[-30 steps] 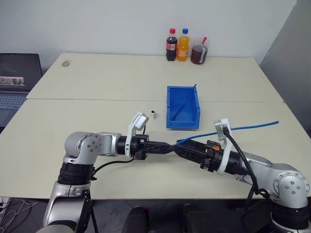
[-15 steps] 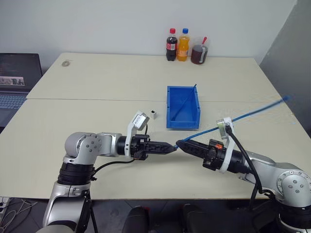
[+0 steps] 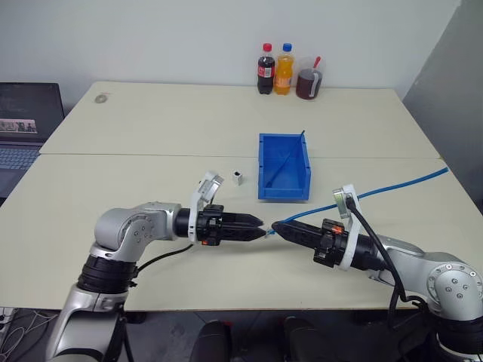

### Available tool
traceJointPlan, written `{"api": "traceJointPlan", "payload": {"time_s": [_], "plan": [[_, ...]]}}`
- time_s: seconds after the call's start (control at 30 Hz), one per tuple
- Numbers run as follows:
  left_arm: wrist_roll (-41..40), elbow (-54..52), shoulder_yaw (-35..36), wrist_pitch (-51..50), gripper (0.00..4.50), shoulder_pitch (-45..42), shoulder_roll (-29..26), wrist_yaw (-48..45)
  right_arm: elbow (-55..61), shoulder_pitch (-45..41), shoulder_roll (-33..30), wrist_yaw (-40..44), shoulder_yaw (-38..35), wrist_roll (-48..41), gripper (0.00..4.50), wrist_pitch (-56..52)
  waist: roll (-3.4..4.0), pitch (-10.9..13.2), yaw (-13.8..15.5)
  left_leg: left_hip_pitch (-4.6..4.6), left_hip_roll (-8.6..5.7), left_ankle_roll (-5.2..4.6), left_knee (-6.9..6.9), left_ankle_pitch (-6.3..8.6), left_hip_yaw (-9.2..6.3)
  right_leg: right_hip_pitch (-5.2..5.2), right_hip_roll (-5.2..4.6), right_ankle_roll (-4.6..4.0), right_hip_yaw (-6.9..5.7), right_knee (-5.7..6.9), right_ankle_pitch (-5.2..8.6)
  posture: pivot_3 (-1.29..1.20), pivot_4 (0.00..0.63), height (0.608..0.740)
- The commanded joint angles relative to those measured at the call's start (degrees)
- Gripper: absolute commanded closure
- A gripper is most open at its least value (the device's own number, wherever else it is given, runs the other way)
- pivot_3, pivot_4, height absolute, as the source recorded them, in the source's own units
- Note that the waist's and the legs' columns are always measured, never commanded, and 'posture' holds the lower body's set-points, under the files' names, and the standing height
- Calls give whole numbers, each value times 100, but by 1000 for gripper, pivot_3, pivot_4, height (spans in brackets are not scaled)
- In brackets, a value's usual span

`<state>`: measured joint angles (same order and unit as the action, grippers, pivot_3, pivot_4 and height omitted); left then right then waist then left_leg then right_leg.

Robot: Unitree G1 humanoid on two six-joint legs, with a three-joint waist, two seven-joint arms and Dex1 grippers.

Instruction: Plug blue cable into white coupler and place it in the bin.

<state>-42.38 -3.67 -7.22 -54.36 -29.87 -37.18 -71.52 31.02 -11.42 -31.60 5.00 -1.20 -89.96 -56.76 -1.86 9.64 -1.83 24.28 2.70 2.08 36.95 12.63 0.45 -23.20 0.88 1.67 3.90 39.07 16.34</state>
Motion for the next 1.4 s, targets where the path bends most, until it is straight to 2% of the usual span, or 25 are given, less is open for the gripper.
{"api": "traceJointPlan", "payload": {"time_s": [0.03,0.17,0.43,0.73,1.03,1.4], "plan": [[676,255,68,1108,887,-41,-127,-16,-46,-73,-72,135,-146,98,4321,173,0,0,6,2,0,0,0,0,0,0,-1,0,1,-3,0,0,150,740],[1723,667,149,2537,27,38,-95,680,-81,-67,-63,187,-158,132,4321,246,-1,1,14,6,-1,0,3,0,1,0,-7,1,2,-4,-1,0,150,740],[2944,2084,440,4327,27,39,530,2415,-154,-136,19,369,-19,424,4321,252,-3,2,18,9,1,-1,3,0,-2,-1,-8,0,7,-3,-2,0,150,740],[2992,3648,431,4882,27,-615,1420,2436,-260,-271,-18,474,-71,595,4321,206,-6,2,39,23,-6,-1,12,0,9,-1,-8,3,-18,-6,-11,0,150,740],[3644,5570,356,6005,27,-1537,1801,2792,-95,-115,-82,377,-167,635,4321,253,-7,1,15,23,-6,-1,11,0,16,-3,-4,5,-26,-4,-14,0,150,740],[3823,6622,480,6547,27,-2059,2178,2978,14,-20,-33,241,-173,689,4321,382,-8,1,19,26,-8,-1,12,0,18,-2,-5,8,-26,-5,-15,0,150,740]]}}
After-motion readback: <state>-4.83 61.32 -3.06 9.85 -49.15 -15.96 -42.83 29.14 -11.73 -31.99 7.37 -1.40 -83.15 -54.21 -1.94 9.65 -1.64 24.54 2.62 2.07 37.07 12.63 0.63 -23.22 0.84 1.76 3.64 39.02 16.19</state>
